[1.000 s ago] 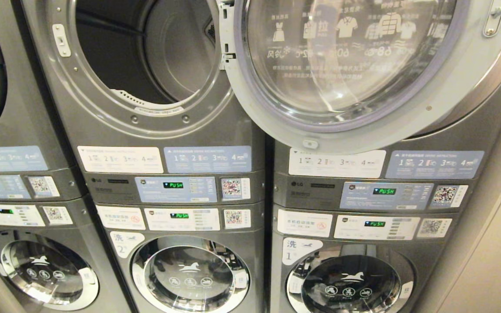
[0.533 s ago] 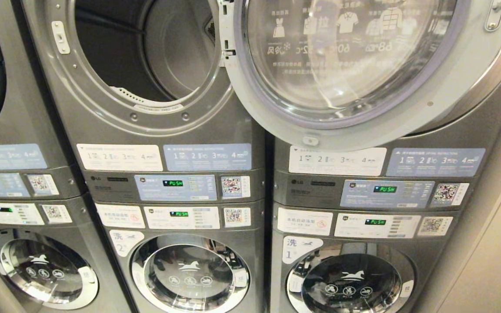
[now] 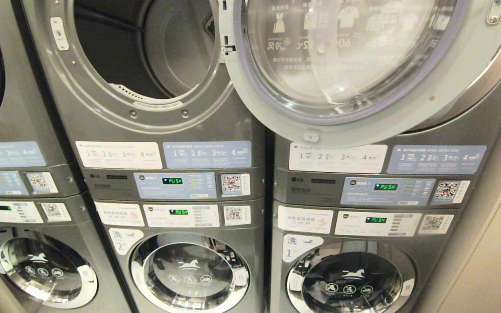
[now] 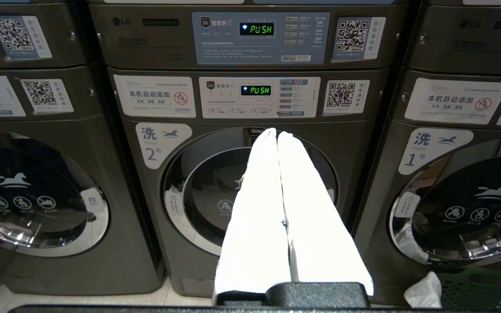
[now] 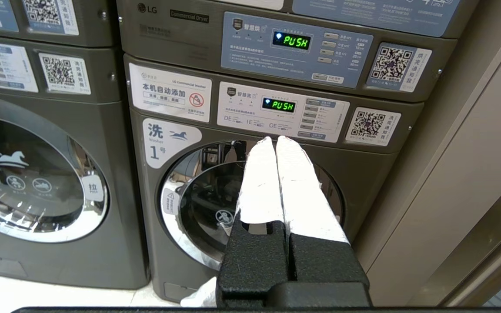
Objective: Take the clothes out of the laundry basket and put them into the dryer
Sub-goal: Take the clothes out of the basket
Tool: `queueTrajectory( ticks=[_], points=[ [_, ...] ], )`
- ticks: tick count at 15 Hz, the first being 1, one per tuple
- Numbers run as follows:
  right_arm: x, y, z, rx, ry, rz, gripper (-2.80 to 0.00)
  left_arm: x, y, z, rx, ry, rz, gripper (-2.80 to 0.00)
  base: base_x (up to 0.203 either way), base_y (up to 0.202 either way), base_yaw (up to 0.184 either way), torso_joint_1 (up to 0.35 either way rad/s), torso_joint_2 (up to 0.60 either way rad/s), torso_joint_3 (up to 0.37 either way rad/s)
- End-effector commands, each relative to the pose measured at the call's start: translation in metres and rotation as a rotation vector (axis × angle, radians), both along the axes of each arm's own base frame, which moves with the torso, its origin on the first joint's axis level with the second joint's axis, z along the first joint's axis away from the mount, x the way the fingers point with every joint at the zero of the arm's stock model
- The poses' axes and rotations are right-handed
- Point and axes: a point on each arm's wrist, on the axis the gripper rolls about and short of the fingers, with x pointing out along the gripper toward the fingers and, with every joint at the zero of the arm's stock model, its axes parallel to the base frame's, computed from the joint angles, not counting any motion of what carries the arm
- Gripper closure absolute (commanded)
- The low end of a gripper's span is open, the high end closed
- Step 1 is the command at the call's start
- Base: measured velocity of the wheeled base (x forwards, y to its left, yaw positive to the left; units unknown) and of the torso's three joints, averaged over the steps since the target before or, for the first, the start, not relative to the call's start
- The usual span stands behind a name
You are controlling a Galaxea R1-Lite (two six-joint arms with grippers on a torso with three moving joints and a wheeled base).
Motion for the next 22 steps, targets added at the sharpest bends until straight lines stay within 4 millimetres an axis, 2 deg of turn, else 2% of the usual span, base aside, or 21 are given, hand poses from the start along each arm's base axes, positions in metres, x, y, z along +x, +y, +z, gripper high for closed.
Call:
queueTrajectory(
  ticks=[1,22],
  points=[
    [0.0,0.0,-0.0001,-0.001,0.0,0.001,0.0,-0.0001,0.0,-0.0001,0.0,0.0,0.0,0.0,0.0,0.0,0.0,-0.064,0.15,0.079],
    [0.0,0.0,0.0001,-0.004,-0.001,0.001,0.0,-0.0001,0.0,-0.0001,0.0,0.0,0.0,0.0,0.0,0.0,0.0,-0.085,0.18,0.097]
  ],
)
